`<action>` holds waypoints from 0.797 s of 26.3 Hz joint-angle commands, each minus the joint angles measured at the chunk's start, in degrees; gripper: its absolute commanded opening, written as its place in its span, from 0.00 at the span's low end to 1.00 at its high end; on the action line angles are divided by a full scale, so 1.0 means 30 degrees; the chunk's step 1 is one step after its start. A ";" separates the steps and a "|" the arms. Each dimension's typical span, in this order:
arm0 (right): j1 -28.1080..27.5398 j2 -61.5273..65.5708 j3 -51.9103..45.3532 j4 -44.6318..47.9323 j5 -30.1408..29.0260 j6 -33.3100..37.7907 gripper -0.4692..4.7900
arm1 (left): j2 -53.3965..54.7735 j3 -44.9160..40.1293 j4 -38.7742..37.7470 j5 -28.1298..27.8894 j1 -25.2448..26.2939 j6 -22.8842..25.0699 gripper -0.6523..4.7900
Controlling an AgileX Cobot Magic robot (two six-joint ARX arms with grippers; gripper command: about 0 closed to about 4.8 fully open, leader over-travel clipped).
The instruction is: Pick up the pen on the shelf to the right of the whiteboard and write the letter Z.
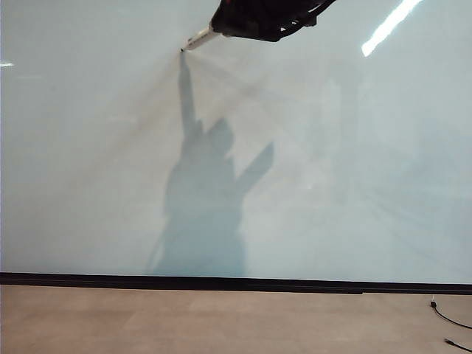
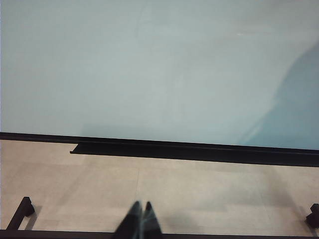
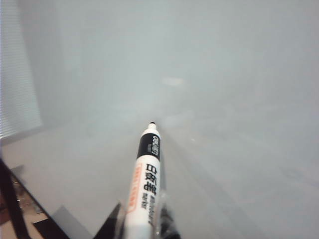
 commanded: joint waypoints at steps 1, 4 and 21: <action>0.0000 -0.0109 0.0102 0.0168 0.0670 -0.0044 0.07 | 0.0007 0.0044 0.0102 0.0007 -0.0007 0.0087 0.11; -0.0080 -0.0109 0.0102 0.0029 0.0889 -0.0044 0.07 | 0.0007 0.0044 0.0102 0.0007 -0.0007 0.0087 0.11; -0.0772 -0.0605 0.0095 -0.0685 0.0743 -0.0211 0.07 | 0.0007 0.0044 0.0109 0.0015 0.0000 0.0087 0.11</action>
